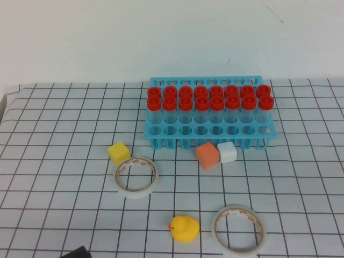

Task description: Place the test tubes

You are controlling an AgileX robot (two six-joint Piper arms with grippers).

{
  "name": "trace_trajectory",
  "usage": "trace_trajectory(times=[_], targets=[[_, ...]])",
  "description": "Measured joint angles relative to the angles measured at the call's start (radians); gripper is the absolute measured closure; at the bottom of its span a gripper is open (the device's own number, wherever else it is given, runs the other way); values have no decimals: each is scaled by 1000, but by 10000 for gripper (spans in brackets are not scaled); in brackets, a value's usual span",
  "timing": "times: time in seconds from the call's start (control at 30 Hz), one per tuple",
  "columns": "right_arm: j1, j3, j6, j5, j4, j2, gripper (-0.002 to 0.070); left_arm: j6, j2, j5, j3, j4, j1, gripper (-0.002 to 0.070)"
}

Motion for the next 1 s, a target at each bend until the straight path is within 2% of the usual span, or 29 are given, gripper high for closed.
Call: trace_trajectory(times=[0.27, 0.33, 0.43, 0.5, 0.57, 0.6, 0.67, 0.83, 1.0], targets=[[0, 8, 37, 34, 8, -58, 678, 0, 0, 0, 0, 0, 0, 676], [0, 20, -32, 39, 98, -58, 678, 0, 0, 0, 0, 0, 0, 676], [0, 38, -425, 97, 495, -58, 678, 0, 0, 0, 0, 0, 0, 676], [0, 41, -830, 193, 909, -58, 678, 0, 0, 0, 0, 0, 0, 676], [-7, 43, -1156, 312, 1259, -58, 678, 0, 0, 0, 0, 0, 0, 676], [-16, 48, -1285, 359, 1397, -60, 678, 0, 0, 0, 0, 0, 0, 677], [-45, 76, -1412, 387, 1519, -73, 678, 0, 0, 0, 0, 0, 0, 676], [-196, 183, -1411, 394, 1526, -179, 678, 0, 0, 0, 0, 0, 0, 676], [-349, 308, -1287, 398, 1450, -269, 678, 0, 0, 0, 0, 0, 0, 676]])
